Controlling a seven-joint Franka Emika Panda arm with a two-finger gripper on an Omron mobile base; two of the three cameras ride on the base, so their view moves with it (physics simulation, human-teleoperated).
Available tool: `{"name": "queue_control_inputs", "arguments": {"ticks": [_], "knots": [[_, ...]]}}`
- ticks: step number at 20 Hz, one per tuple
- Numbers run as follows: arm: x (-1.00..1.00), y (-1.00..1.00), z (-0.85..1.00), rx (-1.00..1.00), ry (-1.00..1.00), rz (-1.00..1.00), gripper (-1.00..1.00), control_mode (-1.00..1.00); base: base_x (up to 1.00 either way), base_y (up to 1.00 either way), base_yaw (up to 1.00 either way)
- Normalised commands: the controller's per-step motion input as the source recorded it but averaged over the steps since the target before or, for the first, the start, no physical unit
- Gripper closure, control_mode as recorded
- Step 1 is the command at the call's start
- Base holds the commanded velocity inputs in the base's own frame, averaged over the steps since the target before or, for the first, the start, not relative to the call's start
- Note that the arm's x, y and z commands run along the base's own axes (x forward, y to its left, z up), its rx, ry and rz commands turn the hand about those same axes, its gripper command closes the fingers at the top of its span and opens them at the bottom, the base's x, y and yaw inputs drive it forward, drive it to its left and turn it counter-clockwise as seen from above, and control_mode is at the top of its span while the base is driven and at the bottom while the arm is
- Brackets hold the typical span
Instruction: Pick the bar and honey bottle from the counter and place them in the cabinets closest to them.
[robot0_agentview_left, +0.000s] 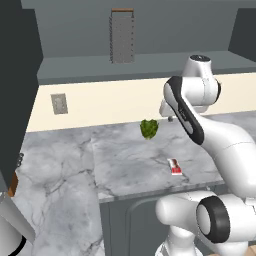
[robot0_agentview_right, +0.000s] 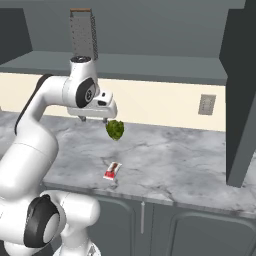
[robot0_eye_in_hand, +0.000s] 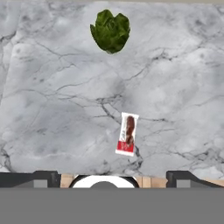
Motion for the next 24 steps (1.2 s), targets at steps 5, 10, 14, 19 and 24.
{"name": "queue_control_inputs", "arguments": {"ticks": [5,10,14,19,24], "knots": [[0.0,0.0,-0.3,0.0,0.01,0.0,-1.0,-1.0,0.0,0.0,0.0],[0.0,0.0,-0.37,0.0,0.02,0.0,-1.0,-1.0,0.0,0.0,0.0],[0.0,0.0,-0.39,0.0,0.01,0.0,-1.0,-1.0,0.0,0.0,0.0],[0.0,-0.03,-0.38,0.0,0.0,0.0,-1.0,-1.0,0.0,0.0,0.0],[0.0,-0.06,-0.34,0.0,0.0,0.0,-1.0,-1.0,0.0,0.0,0.0]]}}
